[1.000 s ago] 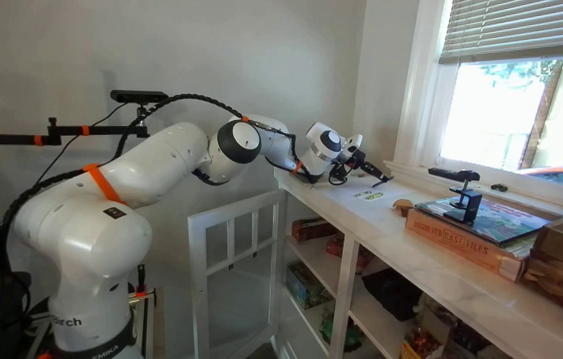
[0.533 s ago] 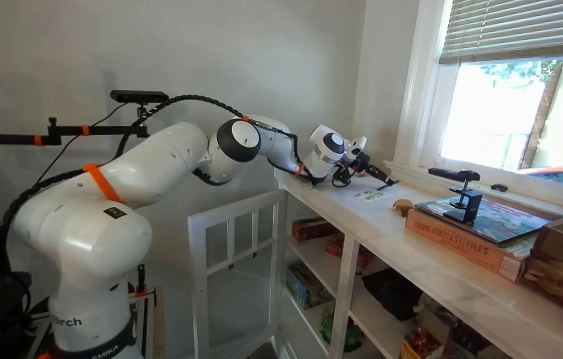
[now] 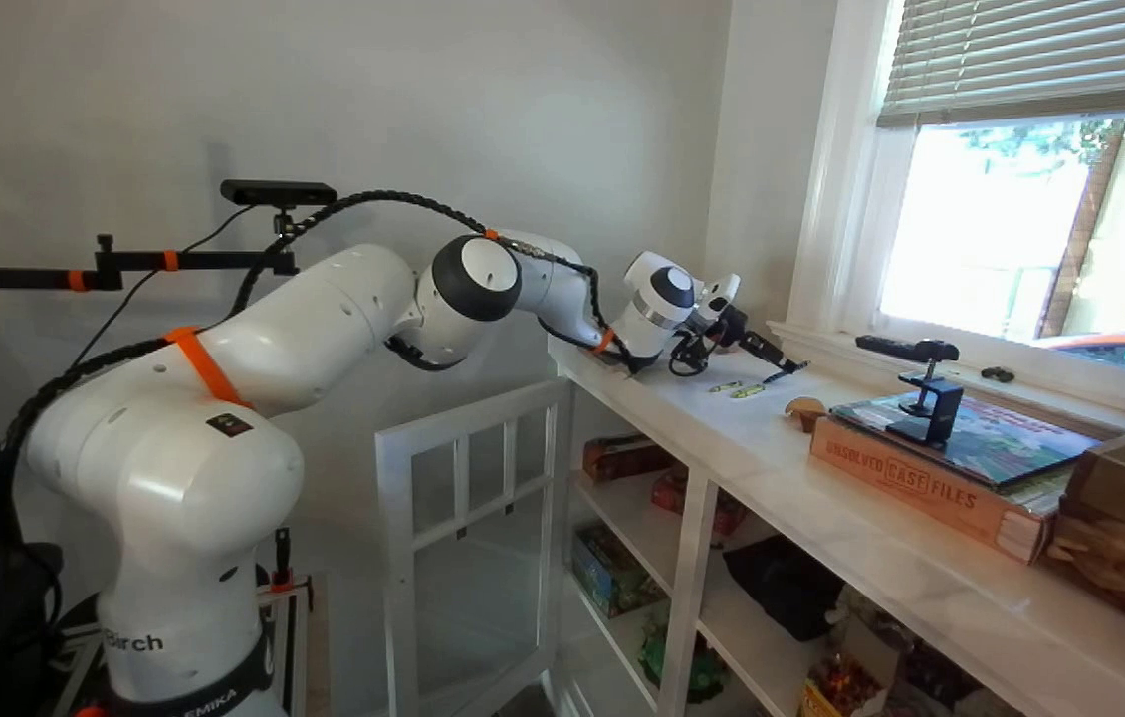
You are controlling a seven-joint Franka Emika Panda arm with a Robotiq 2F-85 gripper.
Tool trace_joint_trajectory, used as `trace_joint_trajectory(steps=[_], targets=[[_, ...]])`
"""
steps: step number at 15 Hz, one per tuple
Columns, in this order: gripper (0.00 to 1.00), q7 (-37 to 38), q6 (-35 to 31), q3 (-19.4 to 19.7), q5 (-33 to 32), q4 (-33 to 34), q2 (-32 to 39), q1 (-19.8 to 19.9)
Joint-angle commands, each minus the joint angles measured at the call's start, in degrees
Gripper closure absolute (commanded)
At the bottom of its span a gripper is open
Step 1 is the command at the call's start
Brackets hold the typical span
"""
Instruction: Use the blue crayon to color the paper
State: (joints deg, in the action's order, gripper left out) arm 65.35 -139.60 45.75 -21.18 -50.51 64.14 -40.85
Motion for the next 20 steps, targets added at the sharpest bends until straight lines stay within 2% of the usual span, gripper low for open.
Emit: trace_joint_trajectory(steps=[1,20], targets=[[0.95,2.15,-1.41,0.87,-0.88,-0.91,1.23,-1.09],[0.95,2.36,-2.55,1.34,-1.11,-1.23,1.51,-3.18]])
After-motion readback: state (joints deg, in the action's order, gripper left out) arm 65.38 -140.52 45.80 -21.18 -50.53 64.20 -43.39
